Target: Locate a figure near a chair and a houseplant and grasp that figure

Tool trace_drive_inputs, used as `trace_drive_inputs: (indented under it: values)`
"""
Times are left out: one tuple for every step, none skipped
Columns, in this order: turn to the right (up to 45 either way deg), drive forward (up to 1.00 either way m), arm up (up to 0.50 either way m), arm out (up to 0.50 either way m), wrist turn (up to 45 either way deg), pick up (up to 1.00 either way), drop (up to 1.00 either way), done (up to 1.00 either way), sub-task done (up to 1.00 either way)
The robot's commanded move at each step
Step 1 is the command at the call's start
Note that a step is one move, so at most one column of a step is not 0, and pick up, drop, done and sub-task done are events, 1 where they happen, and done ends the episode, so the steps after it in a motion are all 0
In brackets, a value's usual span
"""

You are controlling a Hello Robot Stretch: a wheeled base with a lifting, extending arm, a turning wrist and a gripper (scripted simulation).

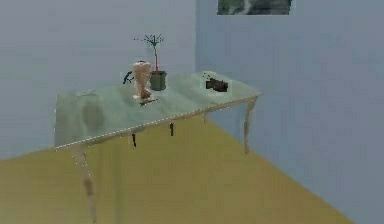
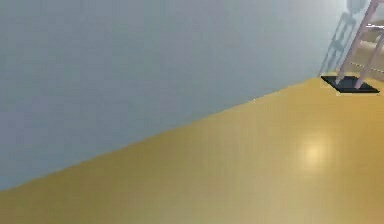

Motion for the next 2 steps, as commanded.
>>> trace_drive_inputs:
  values:
    - [0.0,0.65,0.00,0.00,0.0,0.00,0.00,0.00,0.00]
    - [-45.0,0.00,0.00,0.00,0.0,0.00,0.00,0.00,0.00]
